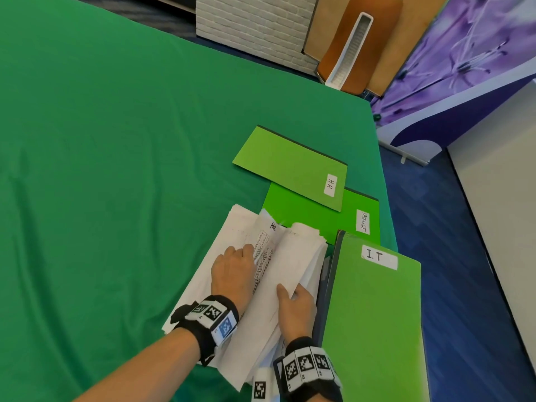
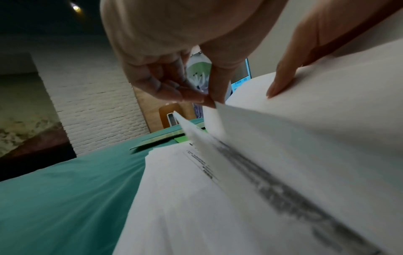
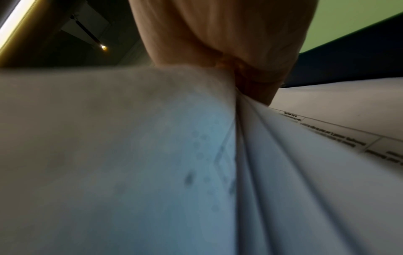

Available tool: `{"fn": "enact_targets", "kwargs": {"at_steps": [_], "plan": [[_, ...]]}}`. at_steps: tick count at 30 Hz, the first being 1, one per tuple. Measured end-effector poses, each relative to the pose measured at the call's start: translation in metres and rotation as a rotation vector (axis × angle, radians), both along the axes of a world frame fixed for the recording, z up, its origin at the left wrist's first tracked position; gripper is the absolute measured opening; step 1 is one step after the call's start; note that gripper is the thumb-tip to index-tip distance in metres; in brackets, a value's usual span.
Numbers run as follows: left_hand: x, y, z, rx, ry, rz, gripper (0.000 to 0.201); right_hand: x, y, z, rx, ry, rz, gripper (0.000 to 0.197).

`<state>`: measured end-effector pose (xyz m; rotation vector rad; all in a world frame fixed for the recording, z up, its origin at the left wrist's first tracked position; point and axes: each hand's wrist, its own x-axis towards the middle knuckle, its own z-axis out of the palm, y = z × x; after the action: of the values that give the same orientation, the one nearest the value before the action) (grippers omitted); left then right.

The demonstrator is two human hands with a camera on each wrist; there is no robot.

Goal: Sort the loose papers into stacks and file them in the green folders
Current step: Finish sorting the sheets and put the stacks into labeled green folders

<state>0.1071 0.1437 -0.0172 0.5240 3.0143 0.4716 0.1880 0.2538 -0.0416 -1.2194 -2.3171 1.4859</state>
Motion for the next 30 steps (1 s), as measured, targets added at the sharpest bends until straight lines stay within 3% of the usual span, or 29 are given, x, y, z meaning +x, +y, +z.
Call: {"fn": "enact_targets", "kwargs": {"at_steps": [3,5,9,13,15,16,18,19,21,23,25,28,30], "plan": [[0.007,0.004,-0.004,0.089,-0.015,-0.009,0.005,0.000,-0.001,-0.001,0.018,0.000,-0.004,0.019],[0.011,0.006,-0.008,0.202,-0.061,-0.066,0.010,0.000,-0.002,0.000,0.028,-0.001,-0.019,0.030],[0.012,0.011,-0.012,0.419,-0.366,-0.191,0.018,0.002,-0.004,0.006,0.002,0.019,-0.043,0.054],[0.010,0.009,-0.016,0.579,-0.567,-0.159,0.014,0.002,-0.003,0.013,0.027,0.024,0.012,0.022],[0.012,0.008,-0.016,0.583,-0.597,-0.090,0.036,-0.001,-0.007,0.022,-0.094,0.092,0.043,0.020],[0.013,0.007,-0.016,0.593,-0.629,-0.047,0.048,-0.002,-0.009,0.026,-0.198,0.129,0.070,0.028],[0.013,0.006,-0.014,0.621,-0.709,0.045,0.064,-0.005,-0.013,0.029,-0.391,0.153,0.135,0.066],[0.012,0.003,-0.016,0.608,-0.736,0.077,0.066,-0.007,-0.013,0.028,-0.467,0.131,0.139,0.083],[0.007,-0.003,-0.020,0.531,-0.735,0.104,0.050,-0.007,-0.012,0.022,-0.524,0.067,0.126,0.105],[-0.001,-0.010,-0.022,0.448,-0.664,0.112,0.029,-0.003,-0.011,0.020,-0.460,0.054,0.114,0.114],[-0.010,-0.020,-0.016,0.478,-0.647,0.102,0.019,0.005,-0.009,0.024,-0.280,0.071,0.134,0.118],[-0.026,-0.047,0.016,0.748,-0.776,0.012,0.019,0.013,0.001,0.035,-0.084,0.117,0.086,0.099],[-0.035,-0.067,0.048,0.907,-0.865,-0.067,0.026,0.012,0.010,0.044,-0.065,0.198,0.029,0.104]]}}
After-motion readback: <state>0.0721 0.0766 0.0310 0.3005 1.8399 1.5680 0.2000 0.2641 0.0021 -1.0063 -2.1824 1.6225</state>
